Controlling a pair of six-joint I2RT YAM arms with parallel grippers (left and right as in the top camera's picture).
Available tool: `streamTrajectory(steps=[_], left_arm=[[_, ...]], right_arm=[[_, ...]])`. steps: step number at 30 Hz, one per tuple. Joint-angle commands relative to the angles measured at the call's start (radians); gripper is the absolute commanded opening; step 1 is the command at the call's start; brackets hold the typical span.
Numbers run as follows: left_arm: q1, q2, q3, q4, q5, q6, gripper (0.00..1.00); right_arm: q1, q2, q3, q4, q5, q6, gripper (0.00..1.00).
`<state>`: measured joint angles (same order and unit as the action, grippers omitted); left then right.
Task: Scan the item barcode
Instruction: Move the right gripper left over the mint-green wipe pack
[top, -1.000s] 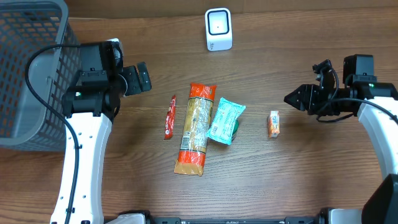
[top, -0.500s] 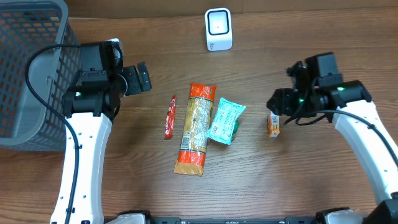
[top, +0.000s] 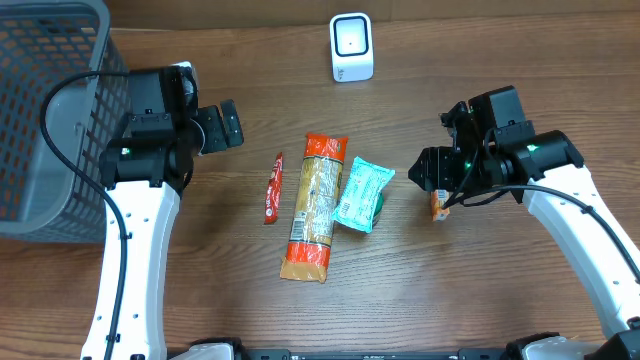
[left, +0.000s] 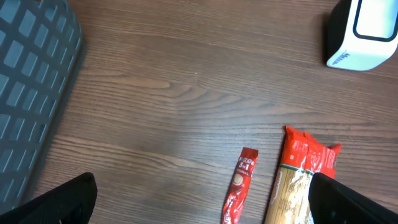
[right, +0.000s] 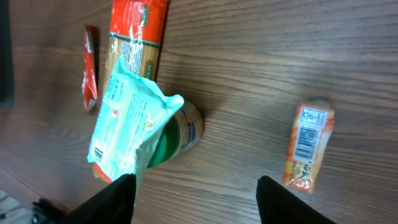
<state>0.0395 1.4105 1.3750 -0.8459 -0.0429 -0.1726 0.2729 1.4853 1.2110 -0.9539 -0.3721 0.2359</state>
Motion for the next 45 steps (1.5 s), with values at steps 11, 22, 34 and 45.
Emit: streamTrajectory(steps=[11, 22, 34, 45], left_arm=[[0.0, 0.005, 0.006, 0.001, -0.013, 0.013, 1.0], [0.0, 0.005, 0.006, 0.001, -0.013, 0.013, 1.0], [0.0, 0.005, 0.006, 0.001, -0.013, 0.013, 1.0], [0.0, 0.005, 0.006, 0.001, -0.013, 0.013, 1.0]], right_arm=[[0.002, -0.04, 0.284, -0.2, 0.057, 0.05, 0.68], [0.02, -0.002, 0.287, -0.245, 0.057, 0.053, 0.68], [0.174, 0.052, 0.28, -0.232, 0.192, 0.195, 0.68], [0.26, 0.192, 0.28, -0.226, 0.192, 0.24, 0.49]])
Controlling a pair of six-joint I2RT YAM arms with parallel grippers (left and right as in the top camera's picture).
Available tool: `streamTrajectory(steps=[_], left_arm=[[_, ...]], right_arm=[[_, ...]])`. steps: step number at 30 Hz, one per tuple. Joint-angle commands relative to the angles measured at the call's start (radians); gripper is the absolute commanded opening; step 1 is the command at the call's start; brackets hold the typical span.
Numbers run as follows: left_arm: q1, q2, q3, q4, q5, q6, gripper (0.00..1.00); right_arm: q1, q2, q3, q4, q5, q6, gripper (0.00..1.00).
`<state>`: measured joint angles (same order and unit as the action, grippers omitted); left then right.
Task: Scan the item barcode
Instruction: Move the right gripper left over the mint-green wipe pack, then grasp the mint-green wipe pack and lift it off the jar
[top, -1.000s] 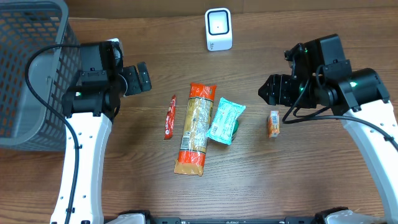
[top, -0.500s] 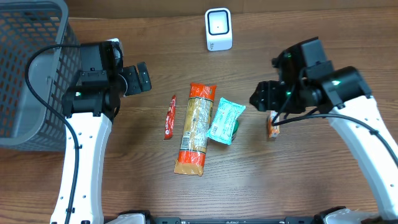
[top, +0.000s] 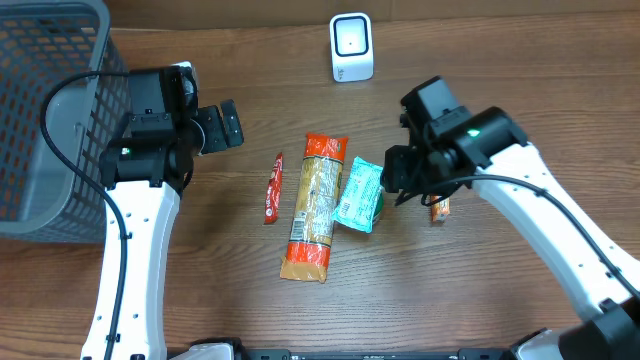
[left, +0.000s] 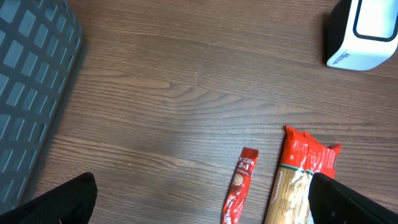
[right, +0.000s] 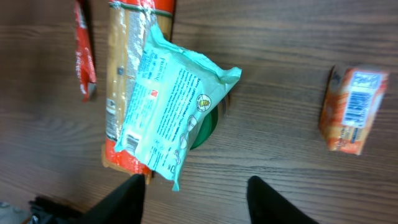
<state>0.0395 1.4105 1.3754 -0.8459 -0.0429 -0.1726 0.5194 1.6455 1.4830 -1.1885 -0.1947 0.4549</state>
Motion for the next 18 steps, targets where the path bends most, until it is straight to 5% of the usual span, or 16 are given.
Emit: streamTrajectory(steps=[1, 18], left_arm=[[0.0, 0.005, 0.005, 0.001, -0.013, 0.013, 1.0], [0.0, 0.005, 0.005, 0.001, -0.013, 0.013, 0.99]], right_arm=[[0.016, 0.042, 0.008, 0.009, 0.014, 0.022, 0.47], [0.044, 0.158, 0.008, 0.058, 0.015, 0.053, 0.45]])
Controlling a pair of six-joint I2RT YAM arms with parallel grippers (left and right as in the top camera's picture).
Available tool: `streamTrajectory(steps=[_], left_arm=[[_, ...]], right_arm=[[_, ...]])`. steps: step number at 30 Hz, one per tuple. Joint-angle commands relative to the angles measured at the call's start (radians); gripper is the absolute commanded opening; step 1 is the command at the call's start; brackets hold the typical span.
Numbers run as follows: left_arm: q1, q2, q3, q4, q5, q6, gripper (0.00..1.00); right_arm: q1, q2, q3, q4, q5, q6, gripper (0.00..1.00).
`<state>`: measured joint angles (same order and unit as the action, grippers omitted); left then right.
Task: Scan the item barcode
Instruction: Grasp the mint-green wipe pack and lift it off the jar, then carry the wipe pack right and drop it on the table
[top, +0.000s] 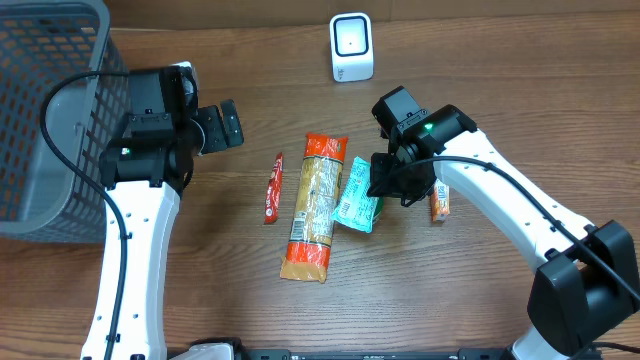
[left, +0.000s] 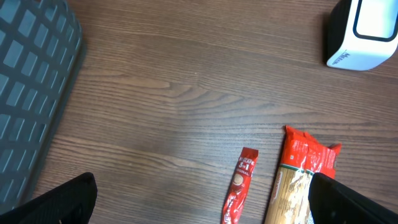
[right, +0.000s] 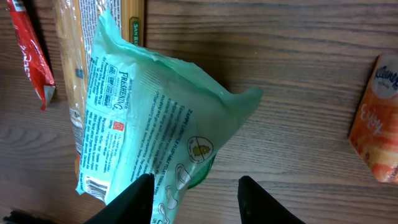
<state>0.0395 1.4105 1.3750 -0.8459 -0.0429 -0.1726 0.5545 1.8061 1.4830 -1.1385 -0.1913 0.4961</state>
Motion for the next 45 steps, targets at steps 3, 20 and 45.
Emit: streamTrajectory(steps=[3, 20, 45], left_arm=[[0.0, 0.005, 0.006, 0.001, -0.013, 0.013, 1.0], [0.0, 0.005, 0.006, 0.001, -0.013, 0.013, 1.0], [0.0, 0.005, 0.006, 0.001, -0.013, 0.013, 1.0]], right_arm=[[0.009, -0.003, 0.002, 0.015, 0.016, 0.032, 0.45], [0.011, -0.076, -0.045, 0.113, 0.025, 0.07, 0.04], [-0.514, -0.245, -0.093, -0.042, 0.235, -0.323, 0.04]])
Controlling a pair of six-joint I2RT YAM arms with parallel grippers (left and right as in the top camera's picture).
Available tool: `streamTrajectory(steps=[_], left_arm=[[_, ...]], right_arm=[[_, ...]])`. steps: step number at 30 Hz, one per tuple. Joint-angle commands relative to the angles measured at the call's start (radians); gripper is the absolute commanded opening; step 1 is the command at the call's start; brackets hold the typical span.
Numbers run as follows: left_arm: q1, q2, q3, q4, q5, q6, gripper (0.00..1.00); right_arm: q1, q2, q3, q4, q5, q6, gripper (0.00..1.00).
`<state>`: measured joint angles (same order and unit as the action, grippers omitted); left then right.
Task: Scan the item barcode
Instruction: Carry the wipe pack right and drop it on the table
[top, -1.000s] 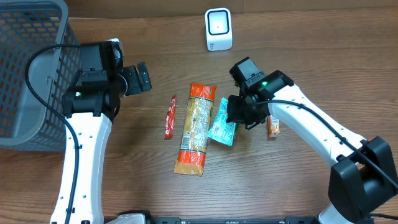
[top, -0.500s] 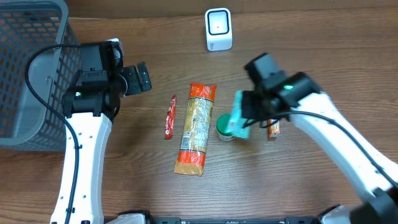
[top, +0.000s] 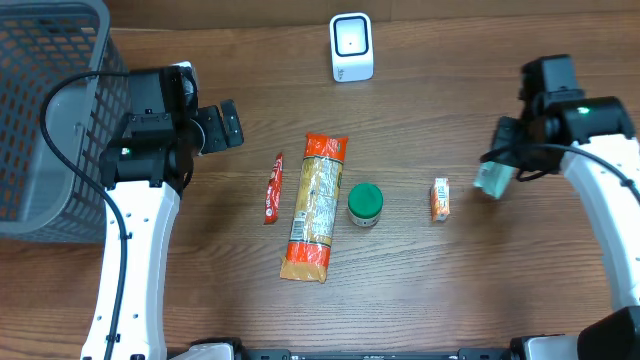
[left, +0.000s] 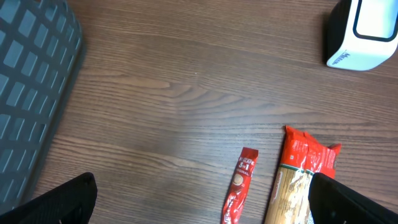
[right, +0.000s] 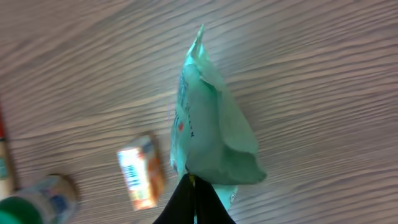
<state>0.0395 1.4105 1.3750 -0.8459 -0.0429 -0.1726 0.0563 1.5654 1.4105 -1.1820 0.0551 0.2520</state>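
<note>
My right gripper (right: 194, 182) is shut on a mint-green pouch (right: 208, 118), which hangs off the table at the right, seen from overhead as the pouch (top: 492, 179) below my right gripper (top: 505, 160). The white barcode scanner (top: 351, 47) stands at the back centre, also at the top right in the left wrist view as the scanner (left: 367, 34). My left gripper (top: 222, 125) is open at the left, near the basket, with nothing between its fingers (left: 56, 202).
A green-lidded jar (top: 365, 203) stands at mid-table. Beside it lie a long pasta pack (top: 316, 205), a red stick sachet (top: 272, 188) and a small orange packet (top: 440, 199). A grey mesh basket (top: 45, 110) fills the back left corner.
My right gripper was open over the mint-green pouch lying on the jar at mid-table. Now it is shut on the pouch, held up at the right. The jar stands uncovered. The left arm is unchanged.
My right gripper was open at the right near the orange packet. Then it stood closer to the pouch, then directly over it. By now it has shut on the pouch and holds it off the table at the right. My left gripper stayed open throughout.
</note>
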Motion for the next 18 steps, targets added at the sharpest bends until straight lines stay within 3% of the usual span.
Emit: streamTrajectory(steps=[1, 13, 16, 17, 18], left_arm=[[0.0, 0.005, 0.006, 0.001, -0.013, 0.013, 1.0], [0.0, 0.005, 0.006, 0.001, -0.013, 0.013, 1.0], [0.0, 0.005, 0.006, 0.001, -0.013, 0.013, 1.0], [0.0, 0.005, 0.006, 0.001, -0.013, 0.013, 1.0], [0.0, 0.005, 0.006, 0.001, -0.013, 0.013, 1.0]], right_arm=[[-0.023, -0.004, -0.035, 0.006, -0.012, -0.085, 0.04], [-0.024, -0.004, -0.306, 0.217, -0.011, -0.161, 0.04], [-0.024, -0.004, -0.337, 0.252, 0.001, -0.16, 0.16], [-0.024, -0.003, -0.338, 0.254, 0.014, -0.159, 0.31], [-0.024, -0.004, -0.338, 0.254, 0.024, -0.159, 0.39]])
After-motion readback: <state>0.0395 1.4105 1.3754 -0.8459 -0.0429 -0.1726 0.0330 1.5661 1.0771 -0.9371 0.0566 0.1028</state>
